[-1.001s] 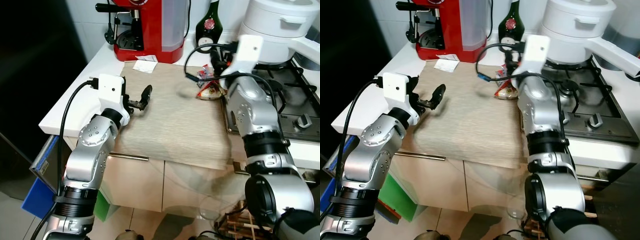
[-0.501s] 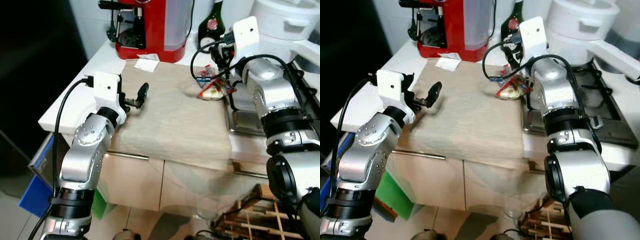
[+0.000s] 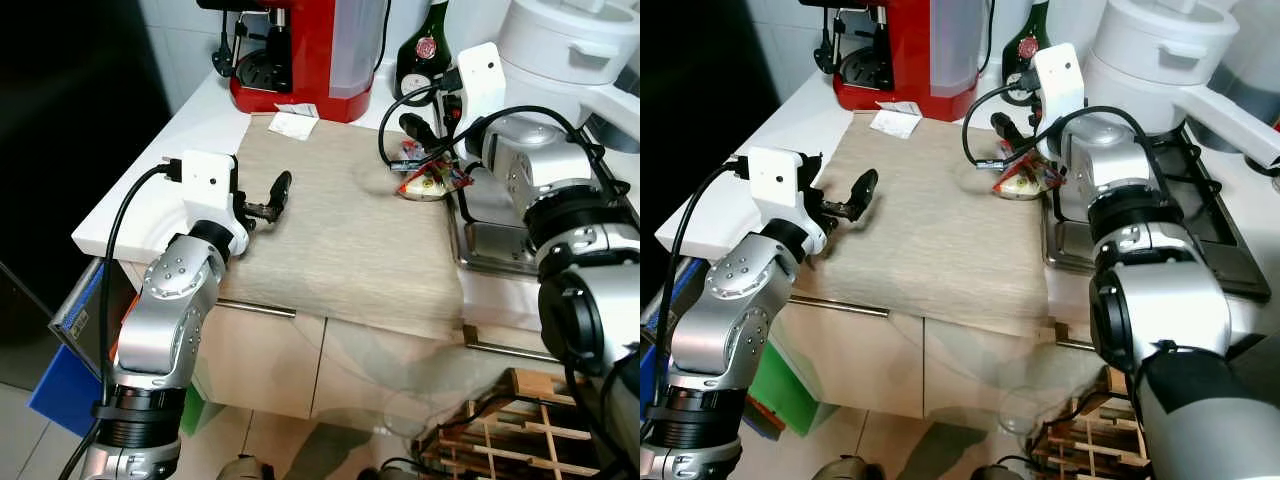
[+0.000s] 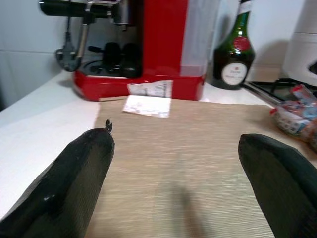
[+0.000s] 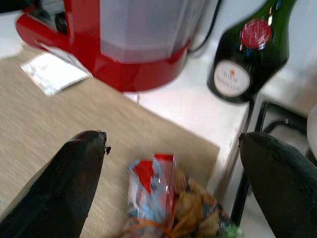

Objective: Restocking fridge

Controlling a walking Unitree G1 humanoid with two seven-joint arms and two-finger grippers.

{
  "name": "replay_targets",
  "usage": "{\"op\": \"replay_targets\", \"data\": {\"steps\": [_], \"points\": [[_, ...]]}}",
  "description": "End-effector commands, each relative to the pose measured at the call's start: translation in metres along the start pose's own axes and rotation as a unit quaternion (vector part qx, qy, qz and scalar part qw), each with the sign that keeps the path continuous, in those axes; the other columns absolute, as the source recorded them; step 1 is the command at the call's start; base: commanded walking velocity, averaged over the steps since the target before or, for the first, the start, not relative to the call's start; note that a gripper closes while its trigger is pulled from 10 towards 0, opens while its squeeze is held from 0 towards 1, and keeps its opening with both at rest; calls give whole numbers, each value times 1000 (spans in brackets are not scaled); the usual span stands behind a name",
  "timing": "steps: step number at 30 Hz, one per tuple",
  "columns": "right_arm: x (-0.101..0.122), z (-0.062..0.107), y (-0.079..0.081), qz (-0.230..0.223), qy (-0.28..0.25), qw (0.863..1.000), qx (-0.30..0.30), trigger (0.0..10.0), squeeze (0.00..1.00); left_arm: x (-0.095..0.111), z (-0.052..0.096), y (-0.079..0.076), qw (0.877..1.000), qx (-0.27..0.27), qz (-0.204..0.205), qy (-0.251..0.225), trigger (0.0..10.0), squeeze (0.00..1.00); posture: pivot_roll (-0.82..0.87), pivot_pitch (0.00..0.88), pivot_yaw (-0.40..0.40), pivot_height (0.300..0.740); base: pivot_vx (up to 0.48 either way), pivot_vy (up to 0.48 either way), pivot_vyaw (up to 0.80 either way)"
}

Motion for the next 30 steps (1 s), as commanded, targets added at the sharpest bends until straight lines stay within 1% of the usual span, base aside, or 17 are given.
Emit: {"op": "replay_targets", "data": {"steps": [1,2,4,5,7,11,14,15,16,17,18,22,23,26,27,30], "points": [[1,1,-3,-15,9,1000,1,10000,431,2,3,3,1000,8,-6,-2,10000,0,71,0,-63,740,0,0,0],[-1,1,-3,-23,14,1000,-1,10000,0,2,3,3,1000,8,-6,-1,10000,0,70,0,-62,740,0,0,0],[-4,0,-2,-34,21,999,-2,10000,0,2,2,2,1000,7,-5,-1,10000,0,68,0,-61,740,0,0,0],[-8,-1,1,-39,30,999,1,10000,0,3,0,1,1000,4,-5,-2,10000,0,66,0,-64,740,0,0,0],[-12,-2,2,-39,37,999,3,10000,0,3,-1,0,1000,3,-5,-3,10000,0,63,0,-66,740,0,0,0],[-32,-5,10,-35,68,997,15,10000,0,6,-3,-1,1000,4,-4,-7,10000,0,64,0,-75,740,0,0,0],[-41,-6,12,-34,81,996,15,10000,0,6,-4,-1,1000,5,-3,-8,10000,0,66,0,-79,740,0,0,0],[-47,-7,15,-29,91,995,20,10000,0,6,-3,0,1000,6,-3,-8,10000,0,69,0,-83,740,0,0,0],[-47,-7,15,-29,91,995,20,10000,0,6,-3,0,1000,6,-3,-8,10000,0,69,0,-83,740,0,0,0],[-57,-7,19,-11,109,993,31,10000,0,6,-2,0,1000,8,-3,-7,10000,0,70,0,-86,740,0,0,0],[-60,-7,20,-2,116,993,30,10000,0,5,-1,1,1000,9,-3,-6,10000,0,71,0,-88,740,0,0,0],[-67,-7,19,7,128,992,22,10000,0,4,-1,1,1000,12,-3,-4,10000,0,71,0,-93,740,0,0,0],[-69,-7,19,5,130,991,18,10000,0,4,0,2,1000,13,-2,-3,10000,0,72,0,-94,740,0,0,0],[-76,-8,18,-22,133,991,-2,10000,0,3,0,1,1000,14,-1,-1,10000,0,71,0,-90,740,0,0,0],[-76,-8,18,-22,133,991,-2,10000,0,3,0,1,1000,14,-1,-1,10000,0,71,0,-90,740,0,0,0],[-85,-9,21,-33,141,989,-6,10000,0,3,0,1,1000,12,-1,2,10000,0,71,0,-87,740,0,0,0]]}}
Point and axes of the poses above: a point about 5 cm out from each wrist's last joint towards the gripper, its own z axis pointing back from the gripper into the wrist, its own x axis along the axis of the wrist's last joint, y = z × x, the point moved 4 cm from there along -z, pointing out of the wrist towards the gripper, and after that the axes turned 8 degrees about -z, right-handed, at the moved point
